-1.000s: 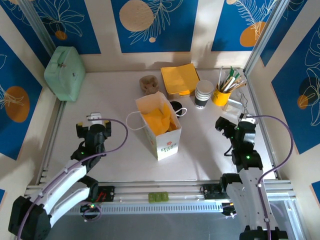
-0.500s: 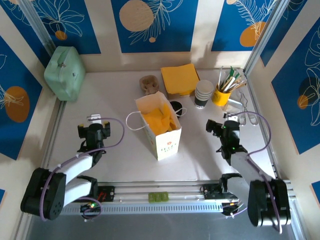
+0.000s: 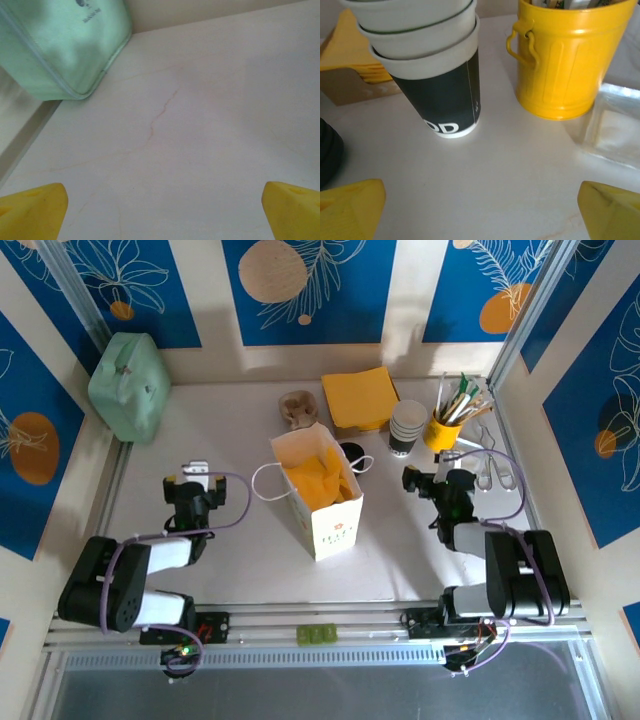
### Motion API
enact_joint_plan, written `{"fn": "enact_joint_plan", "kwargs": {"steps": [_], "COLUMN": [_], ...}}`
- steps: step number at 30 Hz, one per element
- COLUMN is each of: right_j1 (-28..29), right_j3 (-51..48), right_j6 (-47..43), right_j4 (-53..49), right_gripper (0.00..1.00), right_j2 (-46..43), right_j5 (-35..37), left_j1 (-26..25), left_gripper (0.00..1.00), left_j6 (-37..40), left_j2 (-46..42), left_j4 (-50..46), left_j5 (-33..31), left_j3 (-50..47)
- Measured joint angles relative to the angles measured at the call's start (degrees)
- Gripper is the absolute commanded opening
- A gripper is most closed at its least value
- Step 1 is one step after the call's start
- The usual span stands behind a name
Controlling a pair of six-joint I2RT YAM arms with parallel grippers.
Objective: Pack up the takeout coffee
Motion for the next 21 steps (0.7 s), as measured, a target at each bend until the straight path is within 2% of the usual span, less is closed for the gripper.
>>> {"fn": "enact_joint_plan", "kwargs": {"steps": [6,12,21], "right_j1": [-0.22,0.24,0.22], "right_j3": [0.28,5.03,5.33], "right_j6": [-0.66,-0.81,-0.81], "right_j4": [5.81,3.37,2.91], "right_gripper": [0.99,0.99,0.99], "right_j2": [7.28,8.28,8.28], "right_j5": [-3.82,-3.91,-3.93], "left_j1": [0.9,1.55,3.98], "left_gripper": [0.99,0.99,0.99], "left_j6": [0.76,0.68,-0.98], "left_j2": [0.98,6.05,12.33], "left_j4": [3.23,6.64,8.15], "left_j5": [5.05,8.48,9.81], "left_j3": [0.57,0.81,3.5]}}
